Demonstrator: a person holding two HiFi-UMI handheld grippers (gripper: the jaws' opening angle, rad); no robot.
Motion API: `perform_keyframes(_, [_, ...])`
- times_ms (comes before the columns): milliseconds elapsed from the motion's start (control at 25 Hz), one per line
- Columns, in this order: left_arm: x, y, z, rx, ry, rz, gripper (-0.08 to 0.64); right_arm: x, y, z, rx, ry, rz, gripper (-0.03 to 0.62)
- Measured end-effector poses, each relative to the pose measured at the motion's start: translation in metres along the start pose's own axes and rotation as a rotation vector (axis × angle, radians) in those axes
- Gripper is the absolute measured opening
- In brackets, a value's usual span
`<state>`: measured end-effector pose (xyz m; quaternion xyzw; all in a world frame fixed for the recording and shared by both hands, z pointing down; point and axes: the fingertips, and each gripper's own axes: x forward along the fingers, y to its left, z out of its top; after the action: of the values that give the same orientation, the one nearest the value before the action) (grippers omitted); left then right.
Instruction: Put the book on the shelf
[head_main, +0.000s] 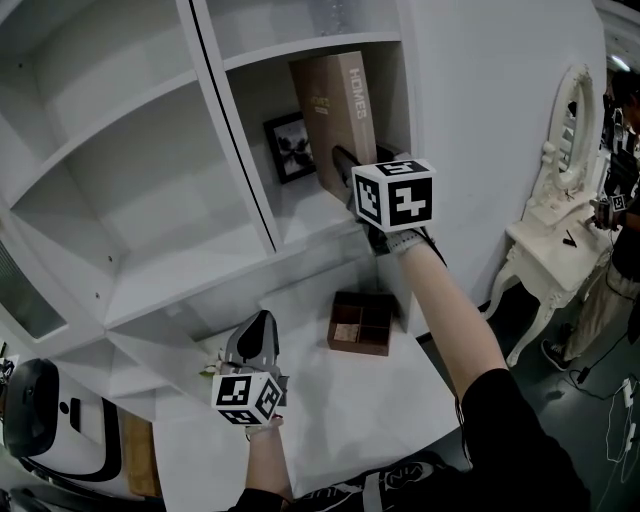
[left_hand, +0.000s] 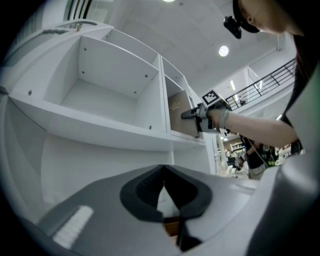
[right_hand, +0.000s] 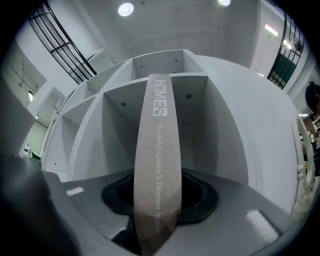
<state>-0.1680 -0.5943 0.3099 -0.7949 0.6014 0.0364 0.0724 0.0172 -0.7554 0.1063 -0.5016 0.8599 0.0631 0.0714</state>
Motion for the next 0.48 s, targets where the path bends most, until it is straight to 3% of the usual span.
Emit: perform_keyframes(480, [-0.007,0.012,0.000,0.003,0.008,0.033,0.000,0.040,0.001,-0.007,-0.006,0.068,-0.004,0.178])
